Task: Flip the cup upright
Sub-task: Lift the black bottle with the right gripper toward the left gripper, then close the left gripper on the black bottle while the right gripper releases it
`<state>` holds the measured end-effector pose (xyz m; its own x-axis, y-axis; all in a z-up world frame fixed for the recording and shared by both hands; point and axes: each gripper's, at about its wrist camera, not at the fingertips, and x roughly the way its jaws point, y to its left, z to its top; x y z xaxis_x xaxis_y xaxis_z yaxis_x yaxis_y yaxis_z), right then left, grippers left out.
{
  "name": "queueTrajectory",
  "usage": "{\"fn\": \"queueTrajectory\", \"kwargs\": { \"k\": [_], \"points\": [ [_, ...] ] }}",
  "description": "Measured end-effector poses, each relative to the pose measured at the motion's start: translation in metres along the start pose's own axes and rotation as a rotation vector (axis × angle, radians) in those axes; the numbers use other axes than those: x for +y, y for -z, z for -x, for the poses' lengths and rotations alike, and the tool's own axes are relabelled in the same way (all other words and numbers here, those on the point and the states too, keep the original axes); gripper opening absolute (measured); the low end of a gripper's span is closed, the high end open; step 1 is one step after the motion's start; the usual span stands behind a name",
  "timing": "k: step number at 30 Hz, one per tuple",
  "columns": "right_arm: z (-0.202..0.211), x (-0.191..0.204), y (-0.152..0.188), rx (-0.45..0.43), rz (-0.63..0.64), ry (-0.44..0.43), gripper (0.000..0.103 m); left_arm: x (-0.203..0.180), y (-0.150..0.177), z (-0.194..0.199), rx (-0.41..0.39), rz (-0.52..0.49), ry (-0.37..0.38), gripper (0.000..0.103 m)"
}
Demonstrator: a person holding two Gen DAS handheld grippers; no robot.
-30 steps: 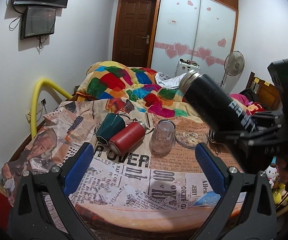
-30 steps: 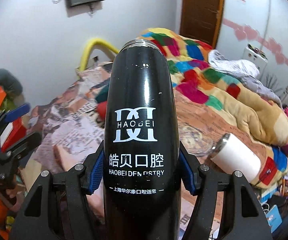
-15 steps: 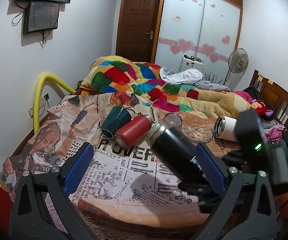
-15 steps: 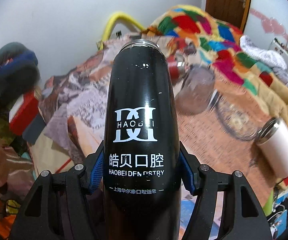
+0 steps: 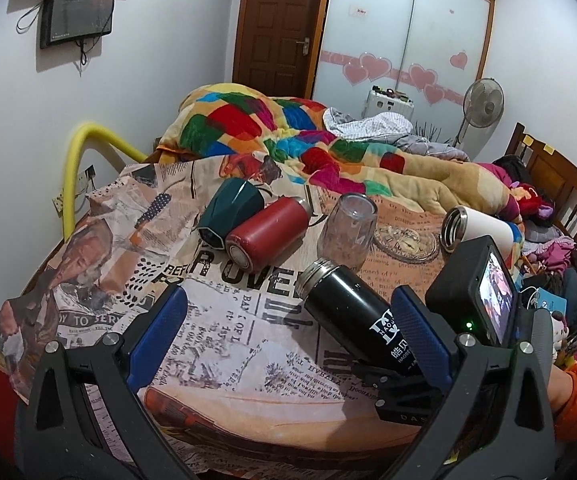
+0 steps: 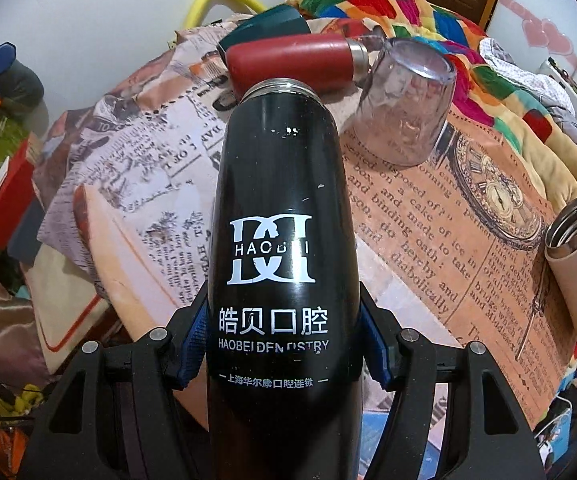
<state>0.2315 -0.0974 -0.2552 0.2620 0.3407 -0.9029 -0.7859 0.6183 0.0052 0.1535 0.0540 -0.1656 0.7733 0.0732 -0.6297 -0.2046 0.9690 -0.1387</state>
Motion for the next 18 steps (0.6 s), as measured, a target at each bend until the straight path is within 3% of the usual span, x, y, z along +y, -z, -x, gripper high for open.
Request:
{"fn": "queueTrajectory", "kwargs": {
  "k": [11, 18],
  "points": [
    [-0.010, -0.001, -0.002, 0.029, -0.003, 0.001, 0.062, 0.006, 0.004, -0.011, 0.049, 0.008, -0.031, 0.103],
    [0.023, -0.002, 0.000, -0.038, -0.003, -0.019, 0.062, 0.008, 0.006, -0.024, 0.120, 0.029, 0.000, 0.103]
  ]
}}
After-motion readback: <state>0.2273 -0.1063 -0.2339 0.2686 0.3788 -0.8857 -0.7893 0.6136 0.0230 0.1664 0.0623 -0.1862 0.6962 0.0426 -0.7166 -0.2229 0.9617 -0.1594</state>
